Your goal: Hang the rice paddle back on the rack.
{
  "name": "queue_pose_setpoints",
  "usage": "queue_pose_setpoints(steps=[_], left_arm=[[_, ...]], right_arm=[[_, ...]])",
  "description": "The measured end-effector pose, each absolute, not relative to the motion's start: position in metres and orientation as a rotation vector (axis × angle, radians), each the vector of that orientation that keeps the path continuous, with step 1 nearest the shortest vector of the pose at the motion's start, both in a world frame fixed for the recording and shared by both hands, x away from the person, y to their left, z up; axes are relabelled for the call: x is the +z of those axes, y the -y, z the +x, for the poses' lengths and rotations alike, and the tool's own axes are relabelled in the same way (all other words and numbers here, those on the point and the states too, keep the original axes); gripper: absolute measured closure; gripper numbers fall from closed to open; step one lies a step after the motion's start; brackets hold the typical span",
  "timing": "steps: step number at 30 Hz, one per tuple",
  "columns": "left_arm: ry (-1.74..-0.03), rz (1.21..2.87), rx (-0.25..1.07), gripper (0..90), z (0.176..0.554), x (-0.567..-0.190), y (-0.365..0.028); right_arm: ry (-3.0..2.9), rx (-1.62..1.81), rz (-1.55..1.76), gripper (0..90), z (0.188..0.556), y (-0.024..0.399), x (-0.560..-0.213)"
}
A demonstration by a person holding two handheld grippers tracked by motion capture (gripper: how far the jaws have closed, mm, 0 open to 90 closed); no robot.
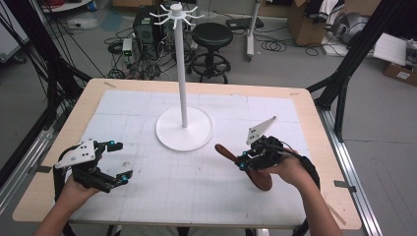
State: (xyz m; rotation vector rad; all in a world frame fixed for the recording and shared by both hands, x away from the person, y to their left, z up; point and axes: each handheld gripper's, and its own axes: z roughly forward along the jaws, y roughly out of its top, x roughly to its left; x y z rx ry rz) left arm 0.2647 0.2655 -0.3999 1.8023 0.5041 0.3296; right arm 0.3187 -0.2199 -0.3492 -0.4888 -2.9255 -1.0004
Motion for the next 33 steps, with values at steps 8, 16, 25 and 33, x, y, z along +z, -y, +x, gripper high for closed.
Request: queue_pose_setpoints(steps=[8,16,25,33], left_arm=[[-0.505,1.800,0.329,1.7,0.265,-0.400,-0.266],[-0.505,1.798,0.328,1.7,0.265,-0.400,-0.266],[-0.505,1.799,0.328,1.7,0.264,-0.400,-0.266],[-0.501,1.800,0.329,1.7,0.264,-0.399,-0.266]], right_arm=[[2.891,-1.119,-0.487,78.9,0.319,0.221,-0.342],[2.867,-1.250,-0.508,78.8,0.321,0.225,-0.334],[2.820,-1.363,-0.531,78.8,0.325,0.226,-0.325],[2.798,-1.458,-0.553,78.9,0.328,0.222,-0.318]])
